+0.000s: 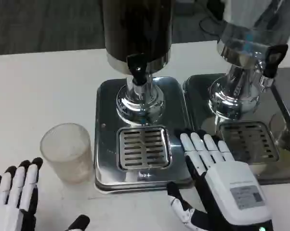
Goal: Grasp the cup under the faucet to collect the drink, then remove the cup.
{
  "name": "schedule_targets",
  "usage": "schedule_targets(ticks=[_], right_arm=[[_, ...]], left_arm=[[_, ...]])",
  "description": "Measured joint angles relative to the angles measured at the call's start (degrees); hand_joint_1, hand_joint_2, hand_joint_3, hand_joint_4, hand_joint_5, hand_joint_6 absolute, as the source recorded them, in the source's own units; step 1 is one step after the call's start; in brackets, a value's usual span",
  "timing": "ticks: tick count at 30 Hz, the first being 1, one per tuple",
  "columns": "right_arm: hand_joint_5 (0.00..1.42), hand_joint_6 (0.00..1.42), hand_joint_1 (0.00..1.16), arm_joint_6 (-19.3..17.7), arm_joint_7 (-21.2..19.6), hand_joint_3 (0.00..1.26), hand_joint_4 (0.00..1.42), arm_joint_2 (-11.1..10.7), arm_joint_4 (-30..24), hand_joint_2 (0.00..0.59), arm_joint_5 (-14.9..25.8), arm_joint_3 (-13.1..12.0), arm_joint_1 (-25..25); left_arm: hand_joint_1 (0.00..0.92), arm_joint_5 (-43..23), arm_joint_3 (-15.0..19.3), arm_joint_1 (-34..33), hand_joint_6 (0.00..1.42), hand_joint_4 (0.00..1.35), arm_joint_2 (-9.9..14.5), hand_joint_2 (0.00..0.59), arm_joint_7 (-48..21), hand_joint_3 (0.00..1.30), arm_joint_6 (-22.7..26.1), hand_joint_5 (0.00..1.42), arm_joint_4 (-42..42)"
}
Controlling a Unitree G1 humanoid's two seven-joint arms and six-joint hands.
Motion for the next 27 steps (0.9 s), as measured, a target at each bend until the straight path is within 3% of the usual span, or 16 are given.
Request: schedule_targets(ticks=[11, 18, 21, 27], right_arm=[[0.0, 0.0, 0.4, 0.01, 0.73, 0.0, 0.0, 0.05, 0.13, 0.452, 0.62, -0.18, -0.33], [0.0, 0.0, 0.4, 1.42, 0.98, 0.0, 0.0, 1.6, 0.37, 0.452, -0.63, 0.61, -0.74], [0.0, 0.0, 0.4, 2.08, 0.89, 0.0, 0.0, 2.41, 0.39, 0.452, -1.47, 0.83, -0.47], [0.0, 0.0, 0.4, 3.33, -0.13, 0.0, 0.0, 4.42, 0.86, 0.452, -1.66, 1.7, -0.42]], left_arm=[[0.0, -0.01, -0.01, -0.15, 0.0, 0.0, -0.27, 0.131, 0.0, 0.0, 0.44, 0.0, 0.0], [0.0, 0.02, 1.22, -0.56, 0.0, 0.0, 0.03, 0.128, 2.15, 0.0, 0.03, 0.0, 0.27], [0.0, -0.94, 3.29, -1.17, 0.0, 0.0, 0.23, 0.094, 3.43, 0.0, -1.44, 0.0, -0.01], [0.0, -11.34, 10.03, -9.81, 0.0, 0.0, 2.33, 0.089, 3.1, 0.0, -3.6, 0.0, 3.88]])
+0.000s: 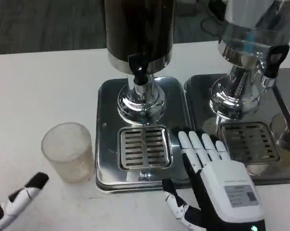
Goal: Grasp the cup under the faucet to collect the drink, then remove the cup.
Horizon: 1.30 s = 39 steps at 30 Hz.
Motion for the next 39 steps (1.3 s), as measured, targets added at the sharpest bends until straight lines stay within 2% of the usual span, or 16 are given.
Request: schedule_targets(ticks=[5, 7, 8, 10, 14, 19, 26, 30, 39], right_arm=[[0.0, 0.0, 0.4, 1.16, -0.28, 0.0, 0.0, 0.55, 0.64, 0.449, -0.08, 0.35, 0.05], [0.0, 0.01, 0.38, 1.55, -0.4, 0.0, 0.0, 0.88, 0.68, 0.452, -0.08, 0.56, 0.12], [0.0, 0.01, 0.38, 1.66, -0.46, 0.0, 0.0, 0.86, 0.68, 0.452, -0.07, 0.51, 0.19], [0.0, 0.01, 0.38, 1.7, -0.5, 0.0, 0.0, 0.83, 0.69, 0.449, -0.06, 0.5, 0.2], [0.0, 0.02, 0.38, 1.74, -0.53, 0.0, 0.0, 0.89, 1.09, 0.446, 0.04, 0.57, -0.04], [0.0, 0.02, 0.38, 1.74, -0.53, 0.0, 0.0, 0.89, 1.85, 0.444, 0.2, 0.68, -0.18], [0.0, 0.03, 0.38, 2.2, -0.53, 0.0, 0.0, 1.56, 1.96, 0.443, 0.32, 0.81, -0.4], [0.0, 0.04, 0.38, 2.31, -0.53, 0.01, 0.0, 2.04, 2.03, 0.443, 0.37, 0.86, -0.46], [0.0, 0.07, 0.38, 2.57, -0.54, 0.02, 0.0, 2.09, 2.25, 0.443, 0.44, 0.96, -0.34]], left_arm=[[0.0, -7.25, 0.36, -8.02, 0.02, 0.0, 0.05, 0.049, -4.18, 0.0, -0.53, 0.06, 5.99], [0.0, -12.83, 0.42, -11.24, 0.0, 0.0, 0.05, 0.003, -6.16, 0.0, -2.68, 0.01, 10.68], [0.0, -15.52, 0.38, -12.49, 0.0, 0.0, 0.03, 0.001, -7.16, 0.0, -4.84, 0.0, 13.07], [0.0, -16.47, 0.2, -13.02, 0.0, 0.0, 0.42, 0.0, -8.2, 0.0, -6.44, 0.0, 14.52], [0.0, -18.72, -1.54, -13.78, 0.0, 0.0, 5.19, 0.0, -16.06, 0.0, -9.99, 0.0, 19.61], [0.0, -20.06, -2.48, -14.07, 0.0, 0.0, 6.83, 0.0, -20.21, 0.0, -11.94, 0.0, 22.95], [0.0, -18.03, -2.38, -16.12, 0.0, 0.0, 5.72, 0.0, -14.58, 0.0, -14.21, 0.0, 27.72], [0.0, -19.92, -2.86, -19.46, 0.0, 0.0, 4.49, 0.0, -14.09, 0.0, -17.14, 0.0, 33.93], [0.0, -20.06, -5.16, -23.32, 0.0, 0.0, 3.64, 0.0, -13.36, 0.0, -21.16, 0.0, 39.64]])
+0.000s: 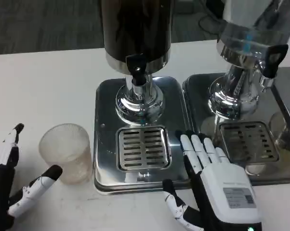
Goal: Grasp the cup under the faucet to collect the drink, then remove the cup.
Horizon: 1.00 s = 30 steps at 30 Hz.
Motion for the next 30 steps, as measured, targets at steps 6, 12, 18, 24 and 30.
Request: schedule_targets(ticks=[6, 12, 18, 24, 30], right_arm=[[0.0, 0.1, 0.38, 0.08, -0.01, 0.03, 0.0, 0.34, 0.23, 0.443, 0.48, -0.08, -0.43], [0.0, 0.12, 0.39, 0.11, -0.09, 0.03, 0.0, 0.29, 0.23, 0.451, 0.7, 0.2, -0.4], [0.0, 0.12, 0.39, 0.24, -0.15, 0.06, 0.0, 0.32, 0.39, 0.444, 0.69, 0.44, -0.29], [0.0, 0.12, 0.39, 0.31, -0.16, 0.07, 0.0, 0.34, 0.66, 0.451, 0.7, 0.63, -0.27], [0.0, 0.13, 0.39, 0.95, -0.41, 0.08, 0.0, 0.6, 0.66, 0.45, 0.93, 1.51, -0.07]], left_arm=[[0.1, 2.49, -2.03, -2.96, 0.0, 0.0, 0.07, 0.0, 1.61, 0.0, -0.41, 0.0, 3.4], [0.131, 5.08, -3.91, -4.96, 0.0, 0.0, 0.13, 0.003, 4.09, 0.0, 0.49, 0.01, 5.39], [0.185, 6.58, -5.75, -6.14, 0.0, 0.0, 0.05, 0.004, 6.6, 0.0, 0.6, 0.04, 7.92], [0.263, 6.55, -6.41, -7.6, 0.0, 0.0, -0.04, 0.029, 7.91, 0.0, -0.28, 0.07, 9.78], [0.266, 6.43, -6.99, -9.82, 0.0, 0.0, -0.05, 0.031, 8.35, 0.0, -1.22, 0.12, 12.51]])
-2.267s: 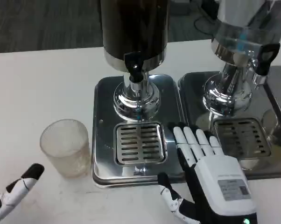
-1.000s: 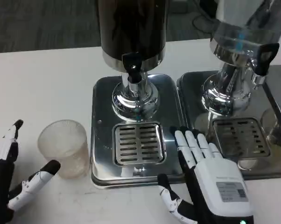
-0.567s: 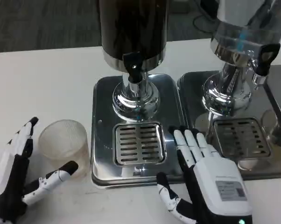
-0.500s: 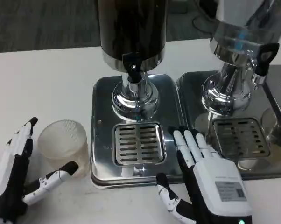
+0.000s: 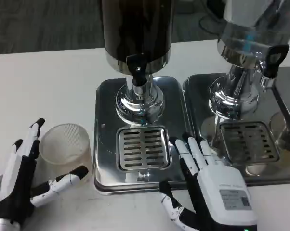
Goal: Grasp the cup under the faucet to collect the drink, then remove the cup.
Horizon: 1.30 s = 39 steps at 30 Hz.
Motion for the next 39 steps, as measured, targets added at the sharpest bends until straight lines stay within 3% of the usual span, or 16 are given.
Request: schedule_targets(ticks=[11, 26, 33, 39], right_arm=[[0.0, 0.14, 0.4, -0.07, 0.26, 0.08, 0.0, -0.39, 0.08, 0.434, 0.87, 0.55, -0.35], [0.0, 0.16, 0.41, 1.11, 0.44, 0.09, 0.0, -0.21, 0.06, 0.434, 0.82, 0.59, 0.15], [0.04, 0.19, 0.41, 0.91, -0.49, 0.13, 0.02, -0.34, -0.05, 0.434, 1.05, 0.39, 0.39], [0.05, 0.2, 0.41, 0.74, -0.75, 0.14, 0.02, -0.44, -0.07, 0.434, 1.48, 0.34, 0.4]], left_arm=[[0.219, -0.03, -1.48, -1.85, 0.05, 0.0, 0.18, 0.028, 0.37, 0.0, -1.07, 0.19, 2.4], [0.24, 0.0, -2.46, -3.81, 0.21, 0.04, -0.31, 0.032, 4.12, 0.01, -4.4, 0.34, 6.58], [0.44, 1.83, -3.82, -5.36, 0.64, 0.24, -0.13, 0.066, 7.72, 0.14, -4.72, 0.57, 7.88], [0.486, 2.36, -4.72, -6.16, 0.93, 0.41, -0.13, 0.074, 10.03, 0.25, -5.41, 0.74, 8.91]])
